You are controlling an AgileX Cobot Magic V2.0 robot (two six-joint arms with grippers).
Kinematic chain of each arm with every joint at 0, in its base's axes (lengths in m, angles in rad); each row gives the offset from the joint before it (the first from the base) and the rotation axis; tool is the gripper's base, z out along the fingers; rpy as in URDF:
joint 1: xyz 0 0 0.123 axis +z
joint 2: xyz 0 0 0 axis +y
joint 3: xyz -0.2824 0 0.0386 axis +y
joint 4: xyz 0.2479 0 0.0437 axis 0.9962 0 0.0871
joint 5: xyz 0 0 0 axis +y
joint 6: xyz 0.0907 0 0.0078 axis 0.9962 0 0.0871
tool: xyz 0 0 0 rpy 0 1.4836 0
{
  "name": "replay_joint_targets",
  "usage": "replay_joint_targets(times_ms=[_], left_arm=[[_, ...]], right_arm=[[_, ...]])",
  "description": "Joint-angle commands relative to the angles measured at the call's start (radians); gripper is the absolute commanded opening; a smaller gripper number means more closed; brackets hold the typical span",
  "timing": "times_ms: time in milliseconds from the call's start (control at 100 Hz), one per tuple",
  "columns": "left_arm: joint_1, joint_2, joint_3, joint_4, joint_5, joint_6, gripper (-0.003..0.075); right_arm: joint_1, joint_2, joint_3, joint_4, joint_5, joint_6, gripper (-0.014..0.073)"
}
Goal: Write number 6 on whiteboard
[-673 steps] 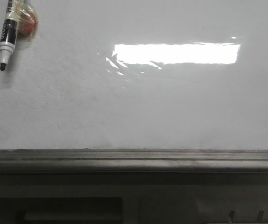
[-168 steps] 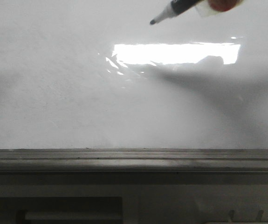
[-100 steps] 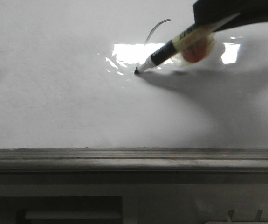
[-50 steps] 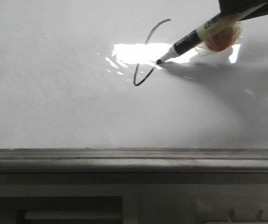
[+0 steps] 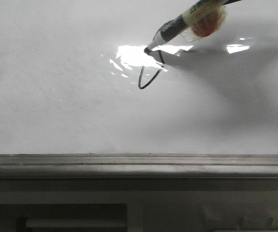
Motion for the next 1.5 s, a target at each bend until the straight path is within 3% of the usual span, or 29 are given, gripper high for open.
replay_joint_targets(times_ms=[0, 130, 360, 500, 700, 890, 1010, 1260, 1490], left_arm=[[0.000, -0.007, -0.027, -0.042, -0.017, -0.004, 0.0547], [0.000, -0.007, -0.029, -0.061, 0.047, 0.010, 0.0547], [-0.011, 0.018, -0.029, -0.323, 0.271, 0.282, 0.0490], [-0.086, 0.064, -0.036, -0.348, 0.329, 0.339, 0.0456], [-0.275, 0.156, -0.077, -0.348, 0.277, 0.383, 0.0456], [-0.482, 0.263, -0.148, -0.276, 0.119, 0.395, 0.0456], [-0.562, 0.313, -0.178, -0.225, 0.060, 0.395, 0.0453], [-0.599, 0.370, -0.189, -0.168, 0.030, 0.396, 0.0370], [-0.599, 0.371, -0.189, -0.168, 0.028, 0.399, 0.0188]], right_arm=[[-0.003, -0.025, -0.058, 0.032, 0.062, -0.017, -0.0050], [-0.003, -0.085, -0.068, 0.032, 0.130, -0.017, -0.0050], [-0.005, -0.071, -0.069, 0.032, 0.283, -0.017, -0.0050], [-0.005, -0.034, -0.073, 0.039, 0.308, -0.017, -0.0050], [0.005, 0.026, -0.122, 0.039, 0.354, -0.017, -0.0050], [0.042, 0.079, -0.166, 0.033, 0.386, -0.017, -0.0050], [0.052, 0.084, -0.170, 0.028, 0.372, -0.017, -0.0050], [0.052, 0.084, -0.170, 0.028, 0.370, -0.017, -0.0050], [0.052, 0.084, -0.170, 0.028, 0.368, -0.017, -0.0050]])
